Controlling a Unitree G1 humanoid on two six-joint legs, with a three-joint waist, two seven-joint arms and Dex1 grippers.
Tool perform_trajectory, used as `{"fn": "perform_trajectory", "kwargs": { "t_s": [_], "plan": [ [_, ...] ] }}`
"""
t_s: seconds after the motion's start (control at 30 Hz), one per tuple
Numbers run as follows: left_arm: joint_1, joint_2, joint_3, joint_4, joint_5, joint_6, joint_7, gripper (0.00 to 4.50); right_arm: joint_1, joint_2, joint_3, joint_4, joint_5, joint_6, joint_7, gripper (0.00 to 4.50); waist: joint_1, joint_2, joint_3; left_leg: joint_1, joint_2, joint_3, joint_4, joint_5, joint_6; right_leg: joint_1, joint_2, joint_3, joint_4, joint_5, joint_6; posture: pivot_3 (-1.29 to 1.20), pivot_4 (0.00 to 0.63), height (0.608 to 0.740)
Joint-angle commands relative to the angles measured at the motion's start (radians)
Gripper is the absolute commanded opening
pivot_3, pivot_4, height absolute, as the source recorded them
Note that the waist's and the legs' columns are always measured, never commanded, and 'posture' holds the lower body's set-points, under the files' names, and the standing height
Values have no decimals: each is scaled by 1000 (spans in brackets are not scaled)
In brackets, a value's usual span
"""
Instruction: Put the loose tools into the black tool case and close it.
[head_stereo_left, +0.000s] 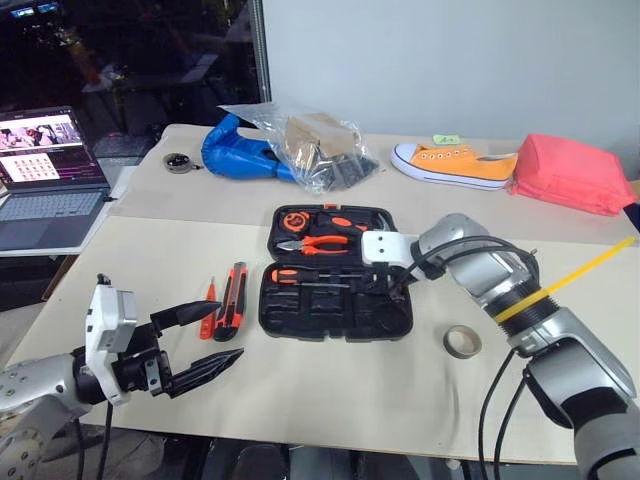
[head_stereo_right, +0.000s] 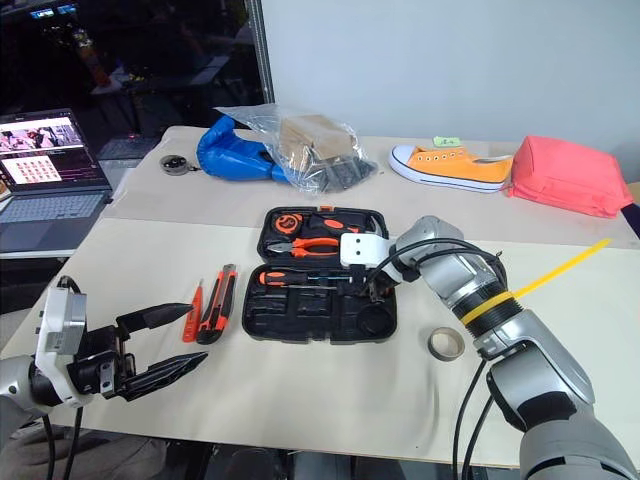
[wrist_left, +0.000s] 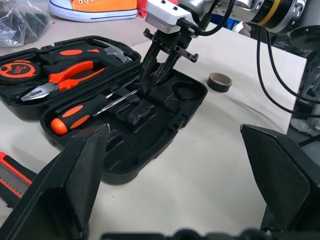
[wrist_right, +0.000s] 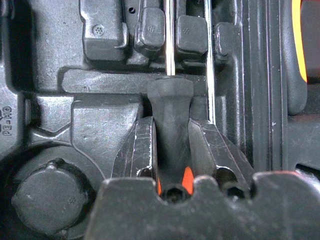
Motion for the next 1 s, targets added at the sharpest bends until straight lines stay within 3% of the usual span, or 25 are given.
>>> {"fn": "perform_trajectory", "kwargs": {
  "t_s": [0.03,0.1,0.27,0.43,0.53,0.67,0.8,1.0],
  "plan": [
    [-2,8,3,-12,0,-18,1,4500,-3,-7,-19,2,-28,-73,14,1904,0,0,0,0,0,0,0,0,0,0,0,0,0,0,0,0,150,740],
    [0,9,3,-13,0,-17,2,4500,8,-10,-49,-29,-4,-78,26,2524,1,0,0,0,0,0,0,0,0,0,0,0,0,0,0,0,150,740],
    [2,7,1,-15,3,-17,7,4500,50,-5,-183,-134,137,-64,66,2524,0,0,0,-3,0,-1,-3,0,0,-3,1,-1,0,-1,-1,0,150,740],
    [-5,2,-15,-18,10,-22,15,4500,149,1,-318,-223,285,-24,56,1226,-4,0,0,-1,1,-1,-3,0,0,-2,1,-1,0,-1,-1,0,150,740],
    [-8,2,-22,-20,12,-24,19,4500,218,10,-372,-268,296,18,-34,100,-3,0,0,0,1,-1,-2,0,0,-1,0,-1,0,-1,-1,0,150,740],
    [-10,3,-25,-27,8,-22,28,4500,317,62,-414,-339,274,57,-209,37,-5,0,0,0,1,-1,-1,0,0,0,0,0,0,-1,-1,0,150,740],
    [-9,6,-35,-26,12,-22,26,4500,396,114,-368,-333,160,10,-366,37,-7,0,0,-1,1,-1,-2,0,0,-1,1,0,1,-1,-1,0,150,740],
    [-5,13,-32,-26,17,-23,26,4500,511,67,-213,-288,-13,-101,-388,37,-4,-2,-2,1,0,0,-2,0,0,1,1,0,0,-1,-1,0,150,740]
  ]
}}
